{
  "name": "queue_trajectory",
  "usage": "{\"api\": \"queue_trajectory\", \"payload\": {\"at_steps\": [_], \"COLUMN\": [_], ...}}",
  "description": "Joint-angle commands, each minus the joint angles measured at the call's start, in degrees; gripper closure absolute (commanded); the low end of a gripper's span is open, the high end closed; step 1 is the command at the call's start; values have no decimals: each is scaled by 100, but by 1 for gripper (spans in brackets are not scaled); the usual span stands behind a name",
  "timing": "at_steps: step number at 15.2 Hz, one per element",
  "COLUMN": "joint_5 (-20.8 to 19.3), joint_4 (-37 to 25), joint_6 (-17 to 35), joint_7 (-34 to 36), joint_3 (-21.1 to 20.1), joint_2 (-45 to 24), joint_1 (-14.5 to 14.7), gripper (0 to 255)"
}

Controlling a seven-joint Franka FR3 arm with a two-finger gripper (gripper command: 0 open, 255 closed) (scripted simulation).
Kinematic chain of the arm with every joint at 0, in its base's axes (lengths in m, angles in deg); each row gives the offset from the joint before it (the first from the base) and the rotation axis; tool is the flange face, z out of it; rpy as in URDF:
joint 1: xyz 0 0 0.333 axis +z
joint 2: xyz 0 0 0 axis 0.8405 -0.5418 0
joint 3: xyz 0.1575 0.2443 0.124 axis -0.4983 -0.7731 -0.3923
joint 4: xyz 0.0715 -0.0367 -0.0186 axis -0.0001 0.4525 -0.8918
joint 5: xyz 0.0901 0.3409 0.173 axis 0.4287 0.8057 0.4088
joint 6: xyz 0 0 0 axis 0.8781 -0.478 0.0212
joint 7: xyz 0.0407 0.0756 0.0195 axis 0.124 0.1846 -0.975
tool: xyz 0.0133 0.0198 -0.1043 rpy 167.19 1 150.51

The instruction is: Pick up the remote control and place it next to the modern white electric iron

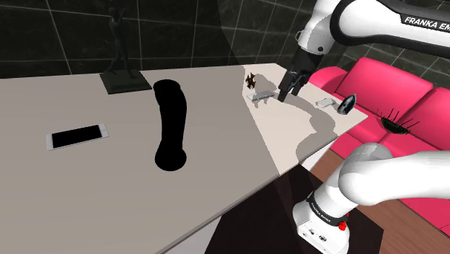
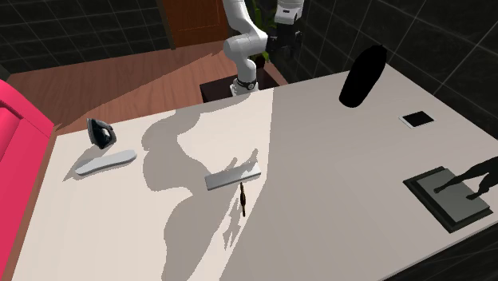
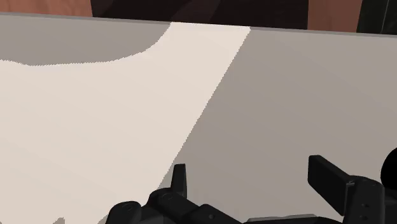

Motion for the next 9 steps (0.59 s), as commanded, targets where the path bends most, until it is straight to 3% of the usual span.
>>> {"api": "queue_trajectory", "payload": {"at_steps": [1, 9], "joint_5": [0, -821], "joint_4": [0, 282], "joint_6": [0, 685], "joint_7": [0, -2280], "joint_3": [0, 1293], "joint_2": [0, -371], "joint_1": [0, 6], "gripper": [0, 0]}}
